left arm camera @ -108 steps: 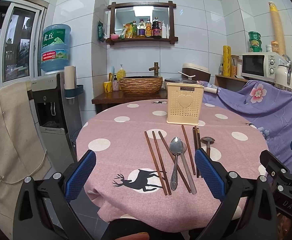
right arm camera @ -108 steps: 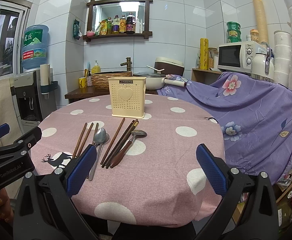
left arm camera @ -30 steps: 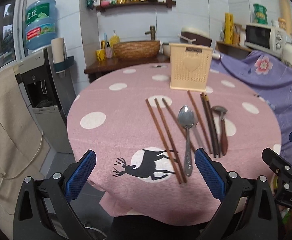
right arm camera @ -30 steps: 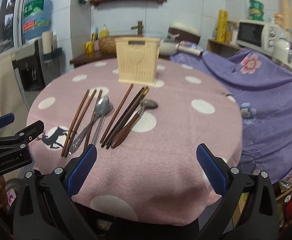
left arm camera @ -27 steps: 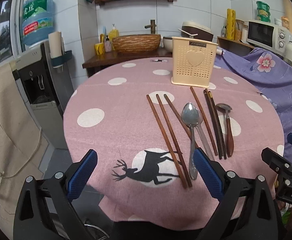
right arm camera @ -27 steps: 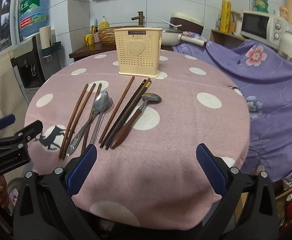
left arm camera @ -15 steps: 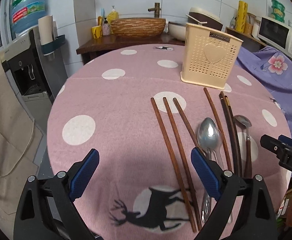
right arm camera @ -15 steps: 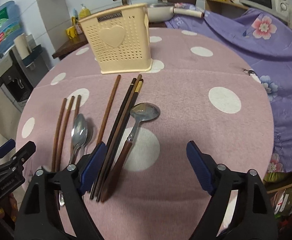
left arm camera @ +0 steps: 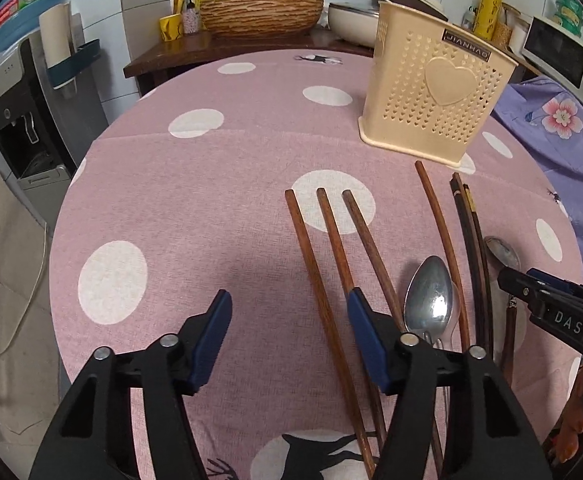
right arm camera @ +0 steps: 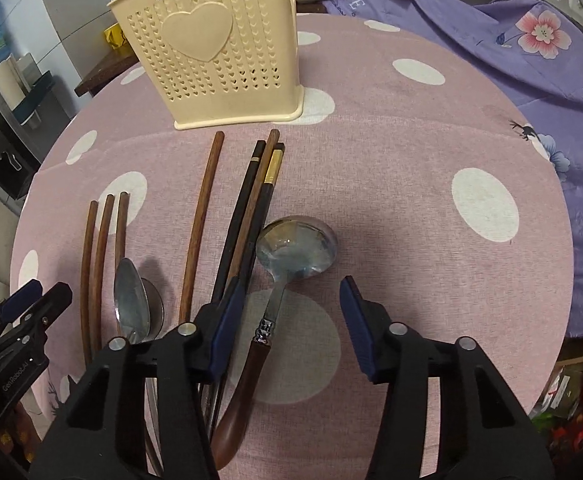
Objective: Organize utensils
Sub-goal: 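Move the right tool forward over the steel spoon with wooden handle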
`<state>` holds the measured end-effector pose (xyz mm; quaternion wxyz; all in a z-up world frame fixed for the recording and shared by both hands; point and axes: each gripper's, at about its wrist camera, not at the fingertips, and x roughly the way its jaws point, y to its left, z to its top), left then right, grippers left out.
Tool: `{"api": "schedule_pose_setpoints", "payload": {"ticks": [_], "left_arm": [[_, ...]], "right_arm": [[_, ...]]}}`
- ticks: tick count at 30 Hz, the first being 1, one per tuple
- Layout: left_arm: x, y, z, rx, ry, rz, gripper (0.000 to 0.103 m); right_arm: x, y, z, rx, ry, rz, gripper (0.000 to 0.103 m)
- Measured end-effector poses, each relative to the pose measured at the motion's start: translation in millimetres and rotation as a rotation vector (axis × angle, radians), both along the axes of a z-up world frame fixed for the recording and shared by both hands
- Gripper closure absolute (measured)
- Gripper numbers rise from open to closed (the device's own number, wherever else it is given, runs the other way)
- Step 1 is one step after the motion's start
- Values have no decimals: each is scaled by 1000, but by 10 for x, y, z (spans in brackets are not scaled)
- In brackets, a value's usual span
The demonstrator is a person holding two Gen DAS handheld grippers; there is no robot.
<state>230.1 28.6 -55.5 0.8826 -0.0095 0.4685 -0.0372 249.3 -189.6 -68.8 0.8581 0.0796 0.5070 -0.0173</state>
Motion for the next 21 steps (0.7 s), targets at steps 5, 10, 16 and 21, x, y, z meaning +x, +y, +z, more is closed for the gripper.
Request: {"api": "schedule_pose_setpoints", "payload": {"ticks": [5, 10, 16, 21], "left_arm": [[67, 2, -29, -11, 13, 2, 48], [142, 10, -68, -20, 32, 4, 48], [244, -7, -121, -12, 55, 7, 56], [322, -51, -160, 6, 68, 2, 62]], "right_arm": [[89, 20, -62, 12, 26, -15, 59], [161, -24, -52, 39, 38, -37, 59], [187, -67, -46, 62, 48, -34, 64], [178, -91, -45, 67, 53, -30, 65]]}}
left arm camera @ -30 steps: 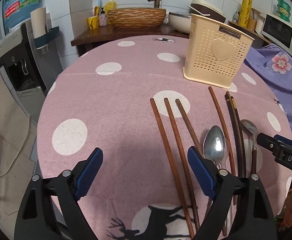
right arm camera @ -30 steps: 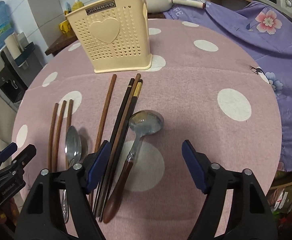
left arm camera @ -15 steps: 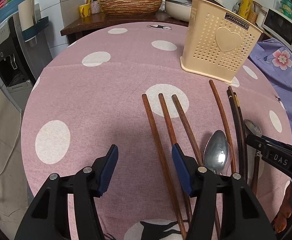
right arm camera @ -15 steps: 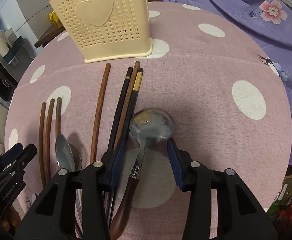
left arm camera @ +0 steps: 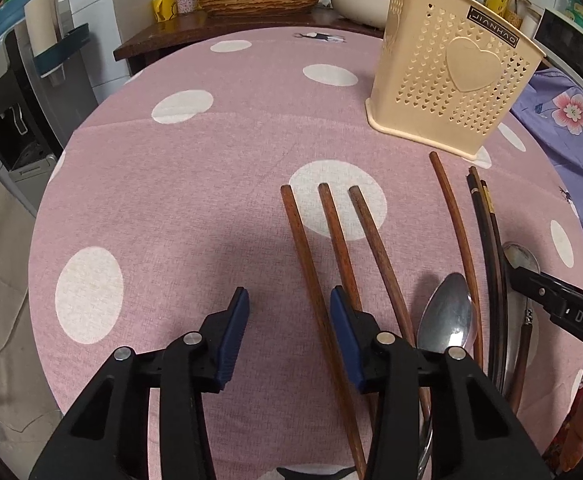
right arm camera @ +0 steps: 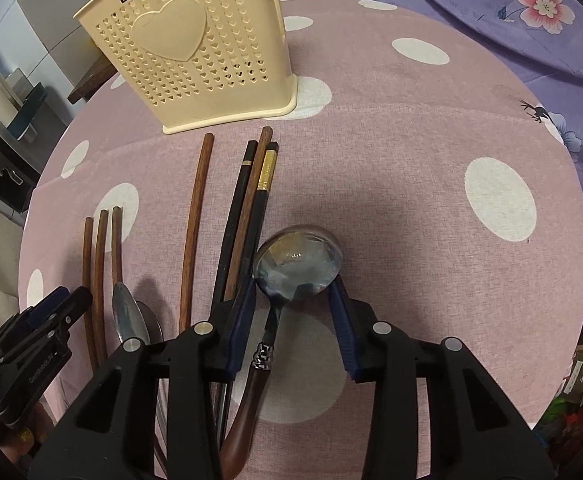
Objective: Organize utensils
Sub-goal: 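Move the right tool forward over the steel spoon with wooden handle, then close the right tool on the spoon handle while the left tool grips a wooden chopstick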
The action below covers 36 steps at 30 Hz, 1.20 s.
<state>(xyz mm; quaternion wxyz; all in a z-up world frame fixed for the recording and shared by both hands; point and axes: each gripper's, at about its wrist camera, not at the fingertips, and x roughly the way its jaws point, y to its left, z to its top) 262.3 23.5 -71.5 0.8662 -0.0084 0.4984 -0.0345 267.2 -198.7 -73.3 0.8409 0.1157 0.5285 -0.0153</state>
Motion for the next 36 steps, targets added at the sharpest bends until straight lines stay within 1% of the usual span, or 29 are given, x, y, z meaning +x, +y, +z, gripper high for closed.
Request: {"api": "schedule_pose_setpoints", "payload": {"ticks": [6, 8, 10, 12, 14, 16, 19, 21, 24, 27, 29, 30, 32, 35, 36], "left_arm": [[112, -46, -7, 25, 3, -8, 63], [151, -58, -4, 36, 5, -6, 66], [190, -58, 1, 42, 10, -3, 72], [223, -60, 6, 40, 17, 2, 77], [247, -68, 15, 34, 28, 2, 82], [271, -85, 17, 32, 34, 1, 88], [289, -131, 17, 44, 35, -3, 93], [292, -149, 15, 49, 38, -5, 93], [295, -143, 18, 42, 43, -4, 93], [295, -151, 15, 46, 41, -5, 93], [309, -172, 11, 56, 37, -7, 93], [329, -177, 10, 58, 37, -7, 93], [344, -190, 10, 57, 37, -9, 93], [326, -192, 11, 50, 39, -13, 93], [319, -186, 11, 47, 39, -15, 93]], "right_arm": [[79, 46, 5, 2, 17, -15, 65], [102, 90, 8, -19, 17, -9, 65], [101, 92, 9, -17, 18, -13, 65], [99, 93, 10, -19, 16, -9, 68], [100, 102, 13, -12, 12, 2, 79], [111, 131, 6, -36, 13, 10, 84], [106, 156, -3, -67, -3, 27, 86], [105, 145, -6, -64, -6, 31, 86], [117, 94, -2, -35, 4, 36, 86], [104, 37, 1, -6, 10, 24, 85], [94, 42, 4, -14, 12, 21, 83], [89, 46, 8, -12, 16, 19, 80], [69, 54, 16, 2, 28, 7, 56], [12, 48, 34, -21, 10, -20, 55], [4, 39, 25, -21, 16, -27, 55]]}}
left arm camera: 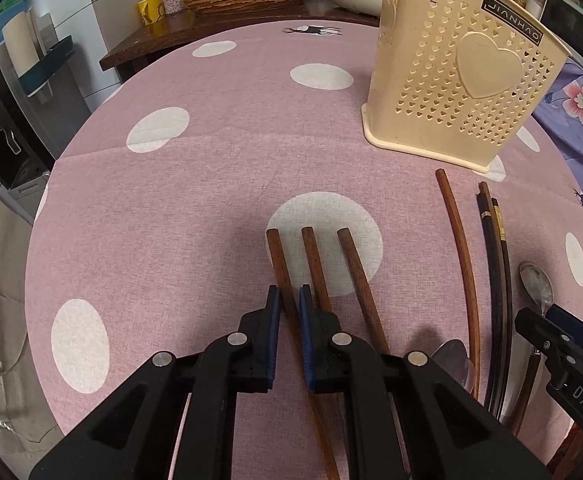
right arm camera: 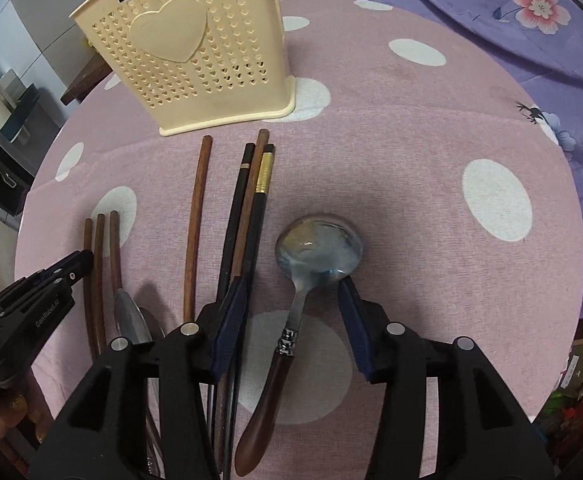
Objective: Organize utensils
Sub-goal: 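Close the right tool on the spoon handle while the left tool grips a wooden chopstick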
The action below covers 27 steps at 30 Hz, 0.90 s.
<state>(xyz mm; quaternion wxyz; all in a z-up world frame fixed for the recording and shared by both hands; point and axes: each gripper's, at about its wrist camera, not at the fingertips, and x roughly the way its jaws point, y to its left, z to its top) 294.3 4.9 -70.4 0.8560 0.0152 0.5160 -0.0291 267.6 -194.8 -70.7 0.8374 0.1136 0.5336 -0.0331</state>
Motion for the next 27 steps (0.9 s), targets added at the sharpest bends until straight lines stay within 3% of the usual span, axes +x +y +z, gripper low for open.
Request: {"api": "schedule_pose_setpoints", "payload": {"ticks": [7, 10, 15, 21, 23, 27], "left_arm": [[35, 45, 5, -18, -1, -11, 93], [56, 44, 4, -19, -2, -14, 93], [93, 37, -2, -15, 1, -23, 93], [121, 2, -5, 9, 1, -26, 93], [114, -12, -6, 12, 0, -23, 94], [103, -31, -5, 19, -2, -22, 94]], "right_arm": [[-83, -167, -9, 42, 3, -88, 56], [-42, -149, -15, 47, 9, -92, 64], [87, -73, -15, 5, 16, -103, 66], [124, 18, -23, -84, 1, -86, 81], [110, -11, -24, -85, 0, -83, 88], [109, -102, -31, -34, 0, -73, 90]]}}
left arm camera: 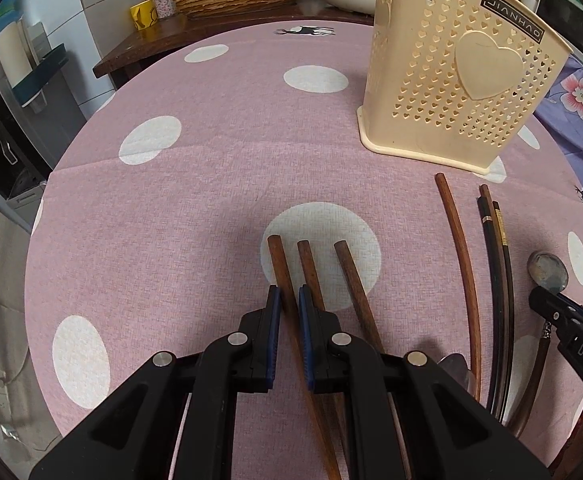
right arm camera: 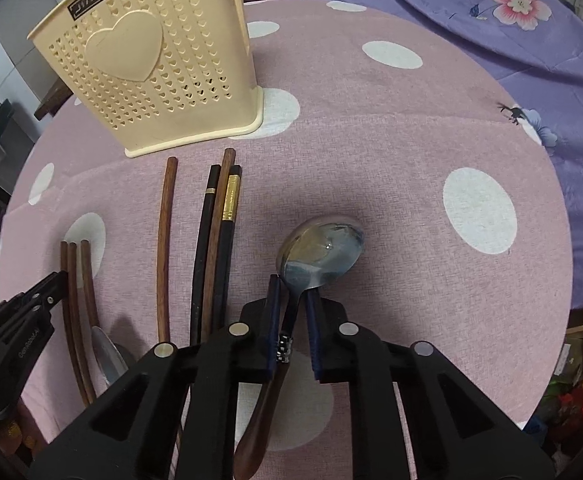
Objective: Organize utensils
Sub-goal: 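Close the right tool on the spoon handle while the left tool grips a wooden chopstick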
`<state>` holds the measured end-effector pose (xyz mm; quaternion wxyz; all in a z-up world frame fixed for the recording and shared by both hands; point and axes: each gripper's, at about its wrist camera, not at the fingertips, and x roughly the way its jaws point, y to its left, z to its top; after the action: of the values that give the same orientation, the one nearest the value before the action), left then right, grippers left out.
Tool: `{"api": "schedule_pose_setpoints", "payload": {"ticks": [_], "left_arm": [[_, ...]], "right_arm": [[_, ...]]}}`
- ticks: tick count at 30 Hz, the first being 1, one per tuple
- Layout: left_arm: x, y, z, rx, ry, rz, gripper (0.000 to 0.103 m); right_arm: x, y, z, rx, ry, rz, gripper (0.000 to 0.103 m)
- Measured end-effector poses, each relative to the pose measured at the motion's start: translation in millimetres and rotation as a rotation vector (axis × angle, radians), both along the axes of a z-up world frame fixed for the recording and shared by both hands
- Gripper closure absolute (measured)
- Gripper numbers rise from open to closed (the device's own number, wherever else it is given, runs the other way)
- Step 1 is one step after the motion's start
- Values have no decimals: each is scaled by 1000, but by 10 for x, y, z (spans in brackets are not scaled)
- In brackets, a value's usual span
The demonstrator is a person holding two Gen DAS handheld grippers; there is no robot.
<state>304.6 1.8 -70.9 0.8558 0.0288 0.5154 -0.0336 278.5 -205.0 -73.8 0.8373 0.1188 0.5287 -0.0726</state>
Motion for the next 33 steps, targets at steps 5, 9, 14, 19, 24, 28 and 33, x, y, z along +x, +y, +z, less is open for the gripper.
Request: {"api": "schedule_pose_setpoints", "payload": {"ticks": [5, 9, 14, 19, 24, 28, 33], "left_arm": [[-12, -22, 1, 8, -2, 1, 94], [-8, -20, 5, 6, -1, 0, 94], [7, 2, 13, -4, 3, -4, 94], [12, 40, 16, -23, -4, 1, 94], [19, 131, 29, -84, -5, 15, 94], [-17, 167, 99, -96, -36, 18, 94], [-55, 143, 169, -73, -57, 11, 95]], "right_arm": [[-1, -63, -7, 28, -11, 19, 90], [21, -85, -6, 48, -2, 23, 90], [27, -195, -27, 141, -8, 34, 95], [-44, -303, 60, 217, -86, 43, 98], [-137, -264, 222, 205, -181, 98, 100], [-235, -206, 406, 153, -271, 148, 102], [-232, -192, 427, 128, -260, 171, 102]]}}
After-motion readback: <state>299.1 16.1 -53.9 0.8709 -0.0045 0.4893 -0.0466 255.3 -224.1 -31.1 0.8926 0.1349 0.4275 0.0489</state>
